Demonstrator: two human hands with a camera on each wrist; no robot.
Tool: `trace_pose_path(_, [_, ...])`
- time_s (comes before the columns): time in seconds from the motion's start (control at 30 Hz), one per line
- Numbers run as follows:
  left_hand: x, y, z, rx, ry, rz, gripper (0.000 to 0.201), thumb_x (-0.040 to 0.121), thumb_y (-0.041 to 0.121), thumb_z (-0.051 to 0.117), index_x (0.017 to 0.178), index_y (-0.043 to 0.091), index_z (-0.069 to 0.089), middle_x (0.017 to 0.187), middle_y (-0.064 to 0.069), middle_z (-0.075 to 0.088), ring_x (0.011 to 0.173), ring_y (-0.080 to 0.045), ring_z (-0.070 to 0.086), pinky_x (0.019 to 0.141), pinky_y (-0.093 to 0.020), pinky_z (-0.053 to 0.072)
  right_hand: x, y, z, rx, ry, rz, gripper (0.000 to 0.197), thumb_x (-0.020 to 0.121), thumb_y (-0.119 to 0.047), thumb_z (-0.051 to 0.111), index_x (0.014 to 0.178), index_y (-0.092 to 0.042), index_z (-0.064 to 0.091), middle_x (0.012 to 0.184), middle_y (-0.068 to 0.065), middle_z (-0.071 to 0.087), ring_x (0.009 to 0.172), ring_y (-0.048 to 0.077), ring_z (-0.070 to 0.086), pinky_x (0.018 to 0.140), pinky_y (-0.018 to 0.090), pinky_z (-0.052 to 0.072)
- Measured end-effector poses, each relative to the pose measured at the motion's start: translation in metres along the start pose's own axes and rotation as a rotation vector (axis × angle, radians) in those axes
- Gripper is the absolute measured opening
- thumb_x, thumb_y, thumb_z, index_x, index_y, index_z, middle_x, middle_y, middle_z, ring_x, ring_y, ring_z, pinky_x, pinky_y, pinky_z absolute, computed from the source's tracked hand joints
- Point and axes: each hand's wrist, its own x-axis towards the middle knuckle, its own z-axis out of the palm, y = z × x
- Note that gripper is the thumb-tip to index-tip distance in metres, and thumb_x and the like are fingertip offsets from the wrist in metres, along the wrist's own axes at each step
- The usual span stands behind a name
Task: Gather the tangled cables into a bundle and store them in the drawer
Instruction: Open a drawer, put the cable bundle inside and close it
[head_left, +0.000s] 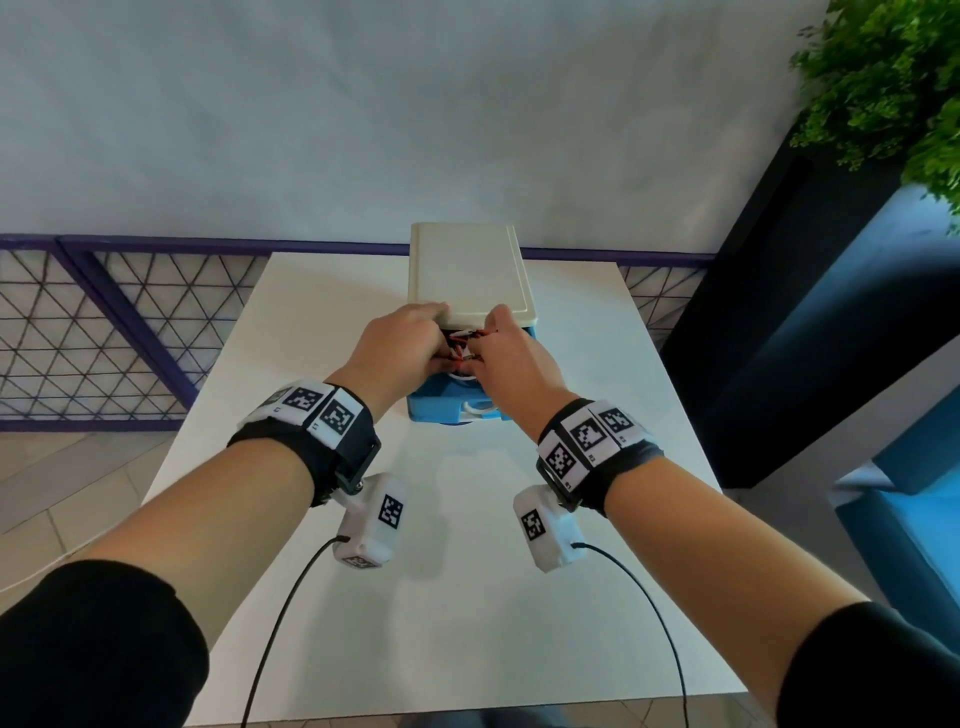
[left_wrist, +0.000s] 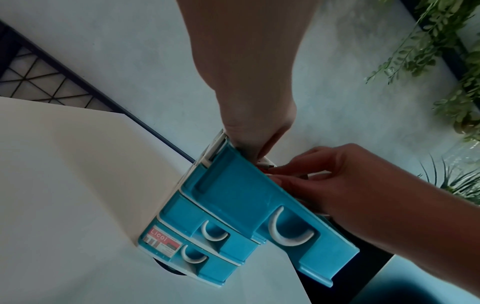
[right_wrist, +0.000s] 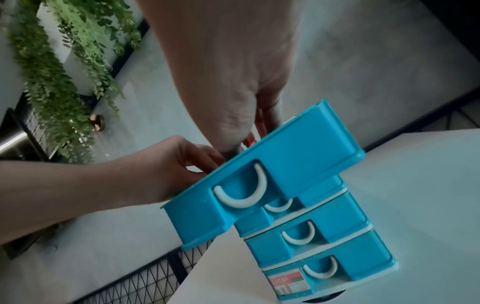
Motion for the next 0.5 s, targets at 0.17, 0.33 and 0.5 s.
trace_pose_path(0.17, [0.001, 0.0, 0.0, 0.024, 0.028, -0.01, 0.03, 0.087, 0.031, 0.062, 0.112, 0.017, 0.069, 0.146, 0.001, 0.046, 0.128, -0.021, 0.048, 0.086, -0.038, 0.05, -0.009, 0.003, -0.008, -0.034, -0.041, -0.048, 0.022, 0.094, -0.02, 0.055, 0.113, -0.017, 0.067, 0.112, 0.001, 0.062, 0.097, 0.022, 0.063, 0.075, 0.032, 0.052])
trace_pose_path(0.33, [0.003, 0.001, -0.005, 0.052, -0.001, -0.012, 0.014, 0.086, 0.03, 0.062, 0.086, 0.018, 0.068, 0.148, 0.005, 0.043, 0.123, -0.018, 0.053, 0.078, -0.031, 0.045, -0.005, -0.004, -0.007, -0.15, -0.123, -0.026, 0.021, 0.093, -0.007, 0.051, 0.108, -0.013, 0.065, 0.106, 0.004, 0.063, 0.089, 0.026, 0.063, 0.063, 0.029, 0.039])
trace_pose_path(0.5, [0.005, -0.002, -0.014, -0.065, -0.063, -0.012, 0.011, 0.082, 0.028, 0.061, 0.081, 0.018, 0.056, 0.12, 0.007, 0.064, 0.084, -0.027, 0.063, 0.059, -0.027, 0.036, 0.005, -0.017, -0.01, -0.138, -0.176, -0.021, 0.019, 0.093, -0.008, 0.051, 0.106, -0.01, 0.065, 0.107, 0.01, 0.063, 0.095, 0.028, 0.062, 0.067, 0.031, 0.04])
